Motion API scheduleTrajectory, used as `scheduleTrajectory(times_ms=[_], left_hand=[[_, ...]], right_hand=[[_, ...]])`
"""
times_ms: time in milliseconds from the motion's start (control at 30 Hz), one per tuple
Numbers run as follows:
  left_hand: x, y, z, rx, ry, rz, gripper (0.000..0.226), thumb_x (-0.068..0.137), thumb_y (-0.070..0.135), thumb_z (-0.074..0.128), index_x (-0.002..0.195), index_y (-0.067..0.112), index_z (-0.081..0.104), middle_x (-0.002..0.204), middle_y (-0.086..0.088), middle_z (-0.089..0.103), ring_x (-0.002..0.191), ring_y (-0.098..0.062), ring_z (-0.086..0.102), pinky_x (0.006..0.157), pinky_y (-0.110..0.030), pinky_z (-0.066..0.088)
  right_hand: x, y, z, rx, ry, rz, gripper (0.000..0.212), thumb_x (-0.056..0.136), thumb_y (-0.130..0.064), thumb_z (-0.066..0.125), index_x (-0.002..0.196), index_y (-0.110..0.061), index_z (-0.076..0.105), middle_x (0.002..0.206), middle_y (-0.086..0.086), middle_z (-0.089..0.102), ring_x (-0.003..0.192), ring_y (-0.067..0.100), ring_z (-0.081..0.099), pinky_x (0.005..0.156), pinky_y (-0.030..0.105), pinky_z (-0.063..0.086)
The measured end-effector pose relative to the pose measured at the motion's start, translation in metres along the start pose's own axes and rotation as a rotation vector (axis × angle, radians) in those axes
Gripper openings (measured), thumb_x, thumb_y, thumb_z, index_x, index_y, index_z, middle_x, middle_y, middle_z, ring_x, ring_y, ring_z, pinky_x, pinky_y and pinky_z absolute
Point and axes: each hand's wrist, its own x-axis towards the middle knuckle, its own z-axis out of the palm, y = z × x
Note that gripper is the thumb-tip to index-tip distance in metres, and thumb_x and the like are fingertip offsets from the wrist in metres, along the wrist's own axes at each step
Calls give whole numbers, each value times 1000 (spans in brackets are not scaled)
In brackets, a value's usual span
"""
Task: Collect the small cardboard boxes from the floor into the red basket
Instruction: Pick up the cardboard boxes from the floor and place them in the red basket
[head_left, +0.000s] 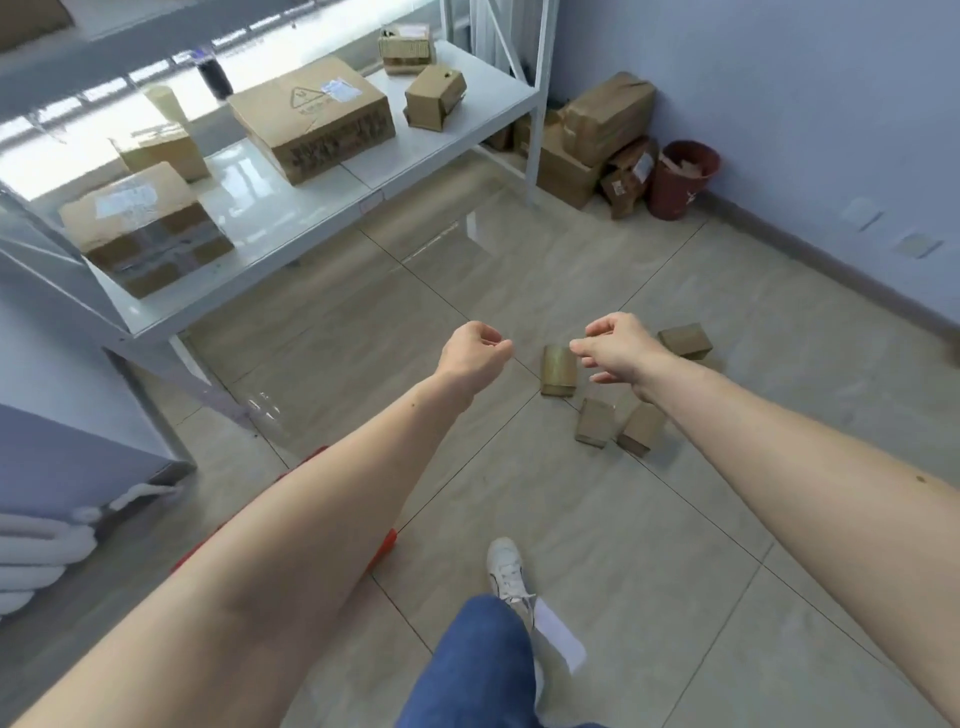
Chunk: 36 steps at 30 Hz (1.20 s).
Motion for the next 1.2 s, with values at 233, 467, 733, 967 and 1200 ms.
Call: scheduleTrajectory(times_ms=[233, 467, 733, 967, 1200], left_hand=[[100, 42, 56, 22, -1, -31, 8, 83, 26, 59, 85, 19, 59, 91, 0, 61, 84, -22, 56, 82, -38, 54], [184, 70, 98, 38, -2, -140, 21, 84, 29, 59, 99, 15, 64, 100, -2, 65, 91, -21, 59, 88, -42, 56], [263, 63, 149, -44, 95, -292, 22, 84, 32, 60, 101, 18, 62, 96, 3, 62, 93, -22, 60, 91, -44, 56], [335, -6, 214, -97, 164, -458, 23, 84, 30, 60, 103, 18, 61, 109, -4, 66, 91, -23, 59, 89, -44, 56], [421, -113, 303, -53, 114, -542, 44, 90, 30, 58, 132, 15, 52, 133, -8, 53, 115, -28, 57, 91, -36, 49]], right_hand=[[114, -13, -56, -21, 8, 37, 43, 86, -15, 68, 124, -11, 50, 120, 13, 61, 98, 21, 64, 78, 38, 58], [214, -13, -97, -63, -27, 126, 50, 88, -15, 67, 132, -9, 45, 107, 5, 56, 94, 19, 63, 83, 40, 58], [351, 2, -117, -180, -109, 144, 51, 86, -17, 68, 131, -11, 47, 134, 9, 51, 117, 26, 60, 76, 36, 57], [469, 70, -77, -227, -205, 198, 55, 87, -17, 68, 135, -12, 43, 131, 7, 52, 109, 23, 57, 81, 39, 57], [574, 188, -15, -432, -255, 145, 59, 88, -24, 66, 140, -17, 41, 144, 7, 44, 124, 25, 50, 100, 36, 41]])
